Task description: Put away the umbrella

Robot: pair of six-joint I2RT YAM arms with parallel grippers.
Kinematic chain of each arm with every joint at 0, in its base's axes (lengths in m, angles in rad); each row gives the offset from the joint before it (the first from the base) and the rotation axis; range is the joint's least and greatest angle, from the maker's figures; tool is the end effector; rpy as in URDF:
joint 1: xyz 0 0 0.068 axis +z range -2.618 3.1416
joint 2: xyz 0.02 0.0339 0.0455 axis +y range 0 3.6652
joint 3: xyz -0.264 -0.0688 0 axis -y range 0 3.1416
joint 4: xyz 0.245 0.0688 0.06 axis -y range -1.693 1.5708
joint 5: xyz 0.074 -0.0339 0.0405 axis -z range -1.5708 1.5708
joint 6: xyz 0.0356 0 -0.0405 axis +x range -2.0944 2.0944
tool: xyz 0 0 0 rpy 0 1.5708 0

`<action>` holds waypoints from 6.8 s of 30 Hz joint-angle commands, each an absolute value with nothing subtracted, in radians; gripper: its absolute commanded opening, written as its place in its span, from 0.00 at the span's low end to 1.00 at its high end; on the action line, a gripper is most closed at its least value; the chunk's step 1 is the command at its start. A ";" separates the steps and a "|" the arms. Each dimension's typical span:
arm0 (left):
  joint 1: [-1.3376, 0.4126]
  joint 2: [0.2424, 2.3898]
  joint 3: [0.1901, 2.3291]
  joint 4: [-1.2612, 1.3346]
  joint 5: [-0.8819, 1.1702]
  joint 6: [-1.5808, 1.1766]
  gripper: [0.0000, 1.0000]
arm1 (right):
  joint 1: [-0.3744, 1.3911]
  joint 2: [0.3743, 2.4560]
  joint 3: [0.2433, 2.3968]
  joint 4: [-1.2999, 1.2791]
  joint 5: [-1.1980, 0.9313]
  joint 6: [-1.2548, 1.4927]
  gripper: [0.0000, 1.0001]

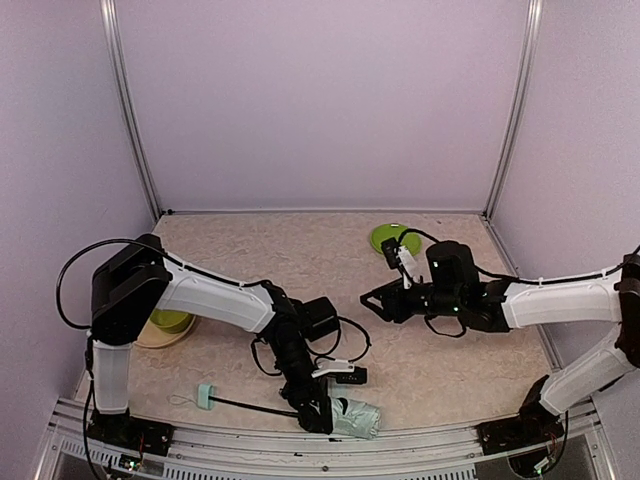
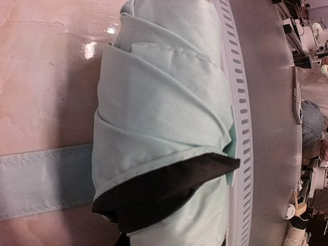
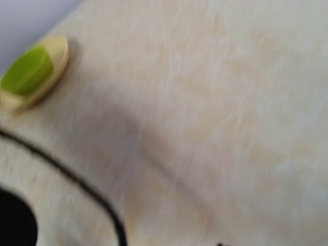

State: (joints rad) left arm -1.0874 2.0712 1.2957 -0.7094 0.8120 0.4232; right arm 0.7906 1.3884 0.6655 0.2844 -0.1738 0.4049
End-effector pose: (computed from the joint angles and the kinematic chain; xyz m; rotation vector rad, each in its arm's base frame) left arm 0.1501 -0.3414 0.1183 -1.9061 -1.9509 1.1464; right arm 0.2026 0.2135 0.2097 -0.5231 2.0645 0.9137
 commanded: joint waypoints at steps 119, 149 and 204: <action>-1.301 1.691 0.726 -0.329 -0.094 0.497 0.00 | 0.998 1.919 0.984 -0.259 -0.717 0.000 0.18; -1.222 1.414 1.088 -0.306 -0.618 0.531 0.00 | 0.864 1.243 0.601 0.405 -0.470 0.210 0.64; -1.235 1.198 1.328 -0.418 0.115 0.665 0.00 | 0.955 1.604 0.526 0.759 -0.876 -0.057 0.49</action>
